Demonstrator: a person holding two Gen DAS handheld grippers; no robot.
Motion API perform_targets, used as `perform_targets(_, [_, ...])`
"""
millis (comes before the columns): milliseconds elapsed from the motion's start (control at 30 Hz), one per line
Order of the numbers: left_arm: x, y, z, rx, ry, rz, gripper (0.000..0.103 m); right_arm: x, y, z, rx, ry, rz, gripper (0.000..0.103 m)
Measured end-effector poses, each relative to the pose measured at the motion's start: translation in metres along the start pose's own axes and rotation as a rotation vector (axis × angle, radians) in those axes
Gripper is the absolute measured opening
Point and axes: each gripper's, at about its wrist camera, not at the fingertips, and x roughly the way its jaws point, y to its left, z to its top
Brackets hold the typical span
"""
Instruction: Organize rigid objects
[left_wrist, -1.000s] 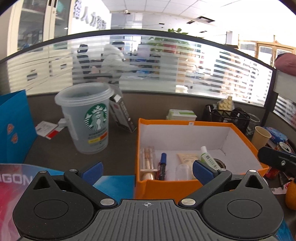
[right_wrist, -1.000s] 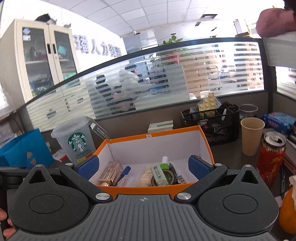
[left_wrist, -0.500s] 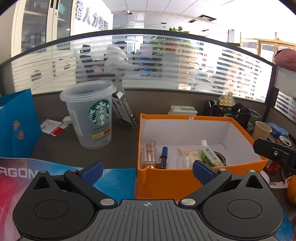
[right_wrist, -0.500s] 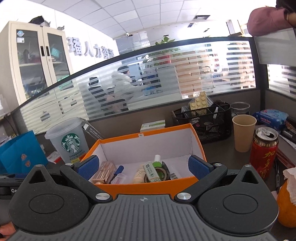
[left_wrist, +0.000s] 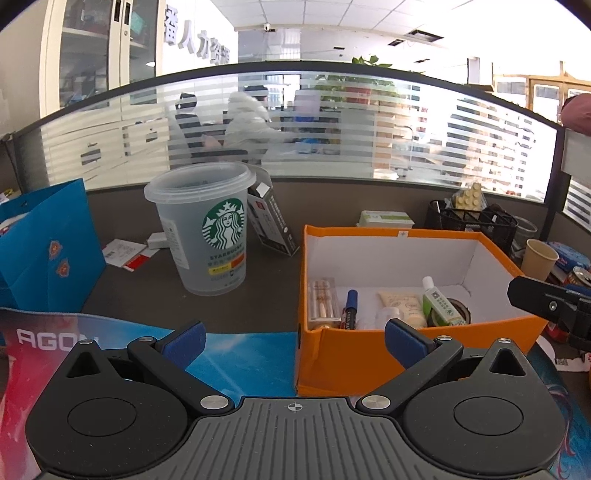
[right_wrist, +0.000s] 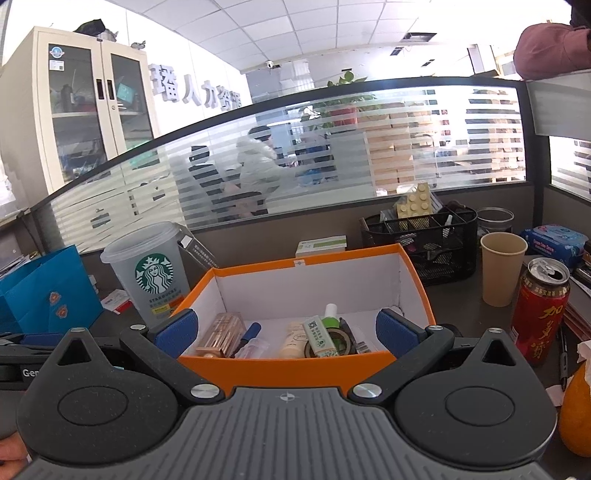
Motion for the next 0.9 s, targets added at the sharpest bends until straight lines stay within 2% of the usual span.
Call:
perform_targets(200, [-0.003,-0.002,-0.001,0.009,-0.005,-0.004,0.103,0.002,0.003,-0.001,-0.007,0.007,-0.009,0.103])
perform_targets(467, [-0.01,-0.004,-0.002,0.032,-0.037,0.03,0.103,0.002,0.005,-0.002,-0.015,0.005,-0.003,0.103])
perform_targets(900, [-0.014,-0.012,-0.004,0.089,-0.048,0.059,0.103,0.003,0.009,-0.004,-0.033,0.013,-0.009,0.103])
